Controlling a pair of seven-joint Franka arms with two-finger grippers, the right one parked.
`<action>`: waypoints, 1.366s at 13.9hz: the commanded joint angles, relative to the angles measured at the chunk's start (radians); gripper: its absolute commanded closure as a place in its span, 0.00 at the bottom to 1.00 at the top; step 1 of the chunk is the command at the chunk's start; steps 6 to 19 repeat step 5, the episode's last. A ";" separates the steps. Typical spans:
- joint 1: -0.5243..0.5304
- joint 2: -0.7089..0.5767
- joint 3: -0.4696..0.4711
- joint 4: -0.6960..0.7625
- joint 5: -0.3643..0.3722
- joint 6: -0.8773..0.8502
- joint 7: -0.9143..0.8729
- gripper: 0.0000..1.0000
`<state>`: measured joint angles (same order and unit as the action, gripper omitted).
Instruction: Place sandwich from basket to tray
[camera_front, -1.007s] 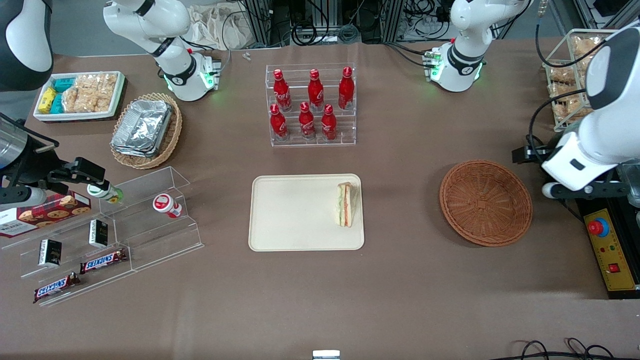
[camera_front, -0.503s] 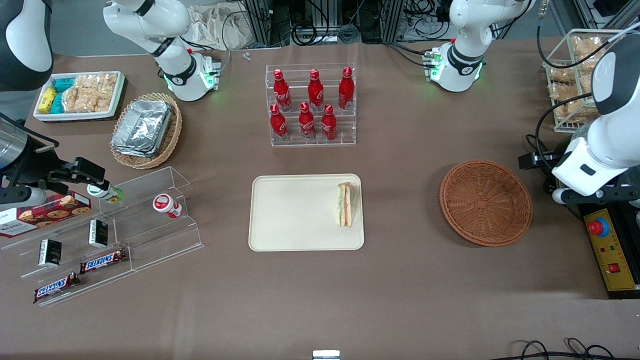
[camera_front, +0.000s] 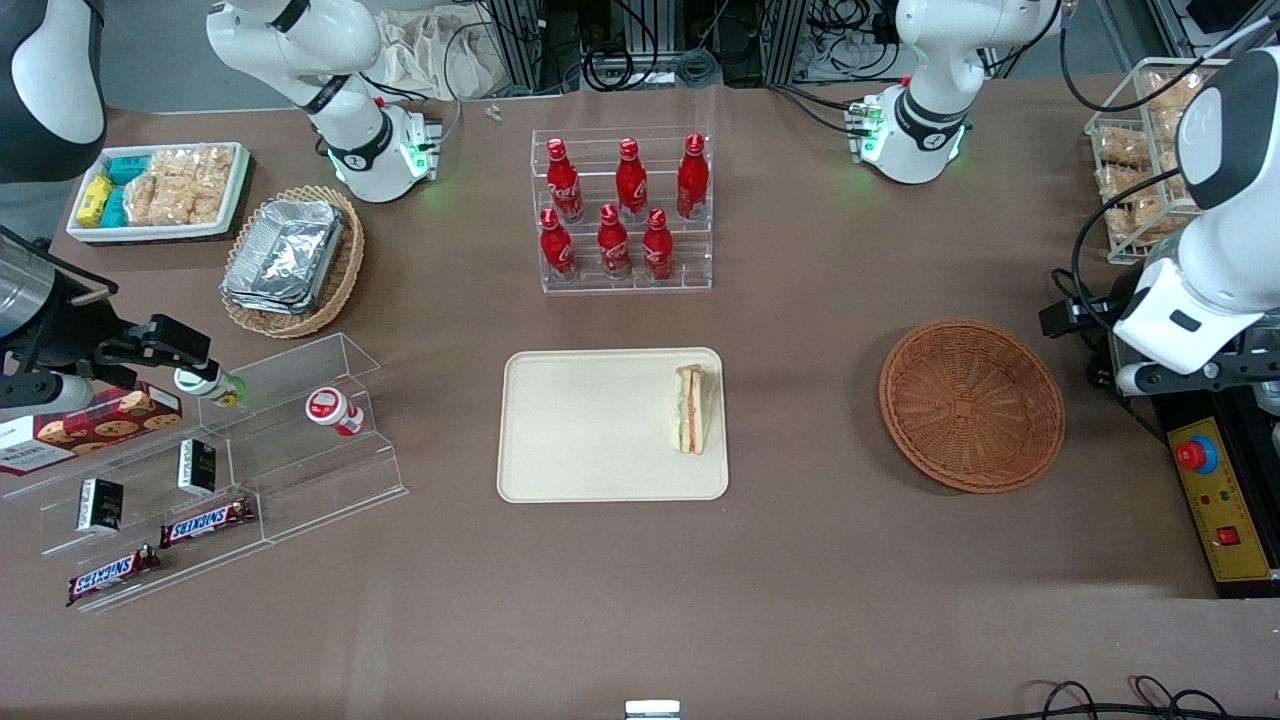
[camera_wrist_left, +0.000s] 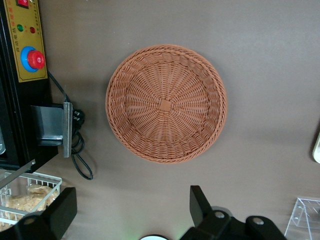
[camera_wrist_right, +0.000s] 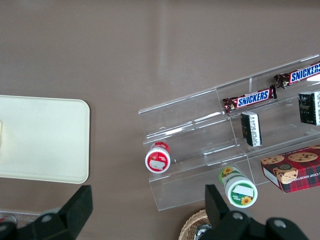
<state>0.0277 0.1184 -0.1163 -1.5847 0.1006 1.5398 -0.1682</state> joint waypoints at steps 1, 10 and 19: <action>-0.015 0.004 0.026 0.027 -0.029 -0.001 0.006 0.00; -0.005 0.007 0.026 0.057 -0.053 -0.032 0.009 0.00; -0.005 0.007 0.026 0.057 -0.053 -0.032 0.009 0.00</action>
